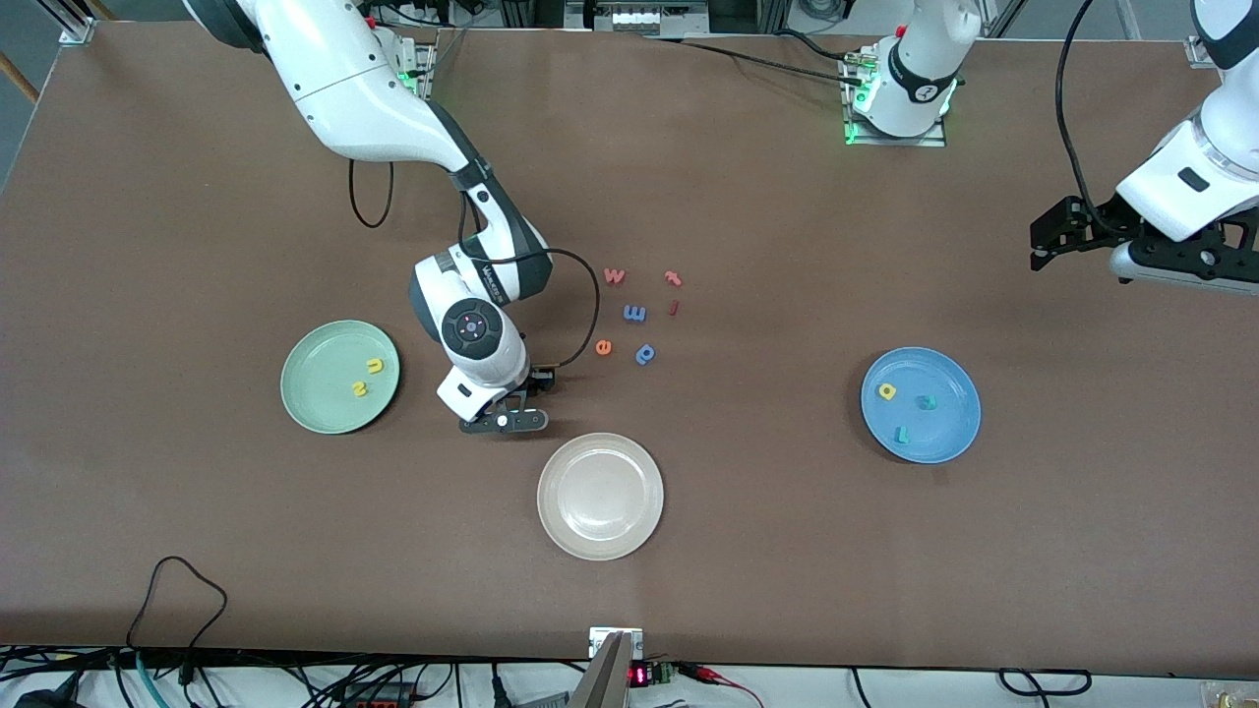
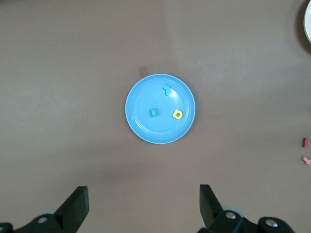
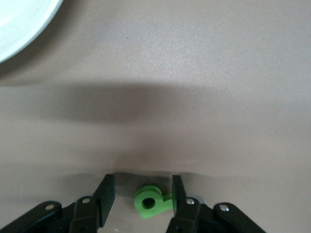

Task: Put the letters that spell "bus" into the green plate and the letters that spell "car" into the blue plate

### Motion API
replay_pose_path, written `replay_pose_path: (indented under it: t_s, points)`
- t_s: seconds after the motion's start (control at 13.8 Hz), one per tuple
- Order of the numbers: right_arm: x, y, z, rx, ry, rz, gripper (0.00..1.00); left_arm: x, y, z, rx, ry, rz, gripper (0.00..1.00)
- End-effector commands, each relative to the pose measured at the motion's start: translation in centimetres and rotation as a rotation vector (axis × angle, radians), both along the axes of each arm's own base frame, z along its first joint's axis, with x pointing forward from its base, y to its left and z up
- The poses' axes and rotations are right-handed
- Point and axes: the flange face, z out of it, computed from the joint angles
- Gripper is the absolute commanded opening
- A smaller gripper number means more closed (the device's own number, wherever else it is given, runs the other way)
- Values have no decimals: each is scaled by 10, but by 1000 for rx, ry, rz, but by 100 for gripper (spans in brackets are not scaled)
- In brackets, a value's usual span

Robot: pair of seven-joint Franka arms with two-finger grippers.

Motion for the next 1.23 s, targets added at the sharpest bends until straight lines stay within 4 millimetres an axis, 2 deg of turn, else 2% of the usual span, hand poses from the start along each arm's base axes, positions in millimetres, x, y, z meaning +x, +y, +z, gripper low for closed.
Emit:
replay_pose_path:
  t_s: [0.0, 0.51, 0.8, 1.16]
  points:
    - [6, 0, 1, -5, -12, 41, 56, -6, -1, 4, 22, 10, -8, 100]
    - [3, -2, -3, -31, -9, 60, 56, -9, -2, 3, 16, 32, -5, 100]
    - [-4, -5, -13, -43, 13, 62, 55, -9, -3, 4, 19, 29, -7, 100]
    - [-12, -5, -22, -52, 33, 40, 20, -9, -2, 4, 19, 32, -9, 100]
